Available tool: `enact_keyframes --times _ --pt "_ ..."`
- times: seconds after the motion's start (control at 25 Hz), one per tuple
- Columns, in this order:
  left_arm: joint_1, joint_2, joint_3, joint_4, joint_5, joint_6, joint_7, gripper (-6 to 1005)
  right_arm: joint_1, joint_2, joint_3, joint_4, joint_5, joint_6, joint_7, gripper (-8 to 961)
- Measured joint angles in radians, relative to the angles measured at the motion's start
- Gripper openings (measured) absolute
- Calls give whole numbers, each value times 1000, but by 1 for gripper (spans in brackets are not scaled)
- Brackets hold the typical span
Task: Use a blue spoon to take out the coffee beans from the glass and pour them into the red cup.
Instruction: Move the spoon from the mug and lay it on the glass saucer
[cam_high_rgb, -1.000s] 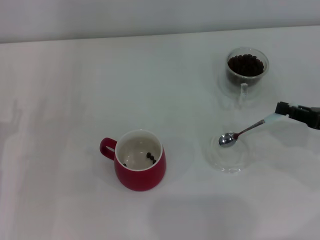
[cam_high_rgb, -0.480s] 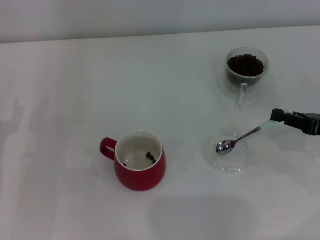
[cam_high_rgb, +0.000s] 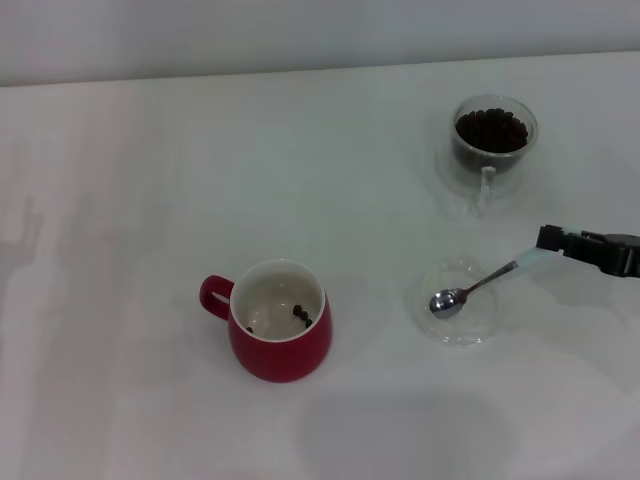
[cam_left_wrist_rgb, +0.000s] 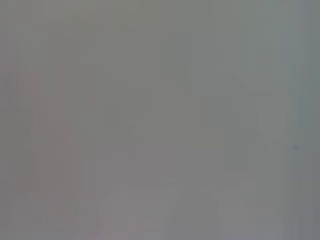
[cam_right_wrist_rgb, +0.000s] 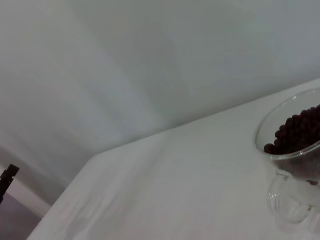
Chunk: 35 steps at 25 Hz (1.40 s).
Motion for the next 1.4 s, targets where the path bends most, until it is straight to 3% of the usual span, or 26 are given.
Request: enact_keyframes --times 1.4 --pt "-1 0 0 0 0 -2 -2 774 19 3 -1 12 -79 46 42 160"
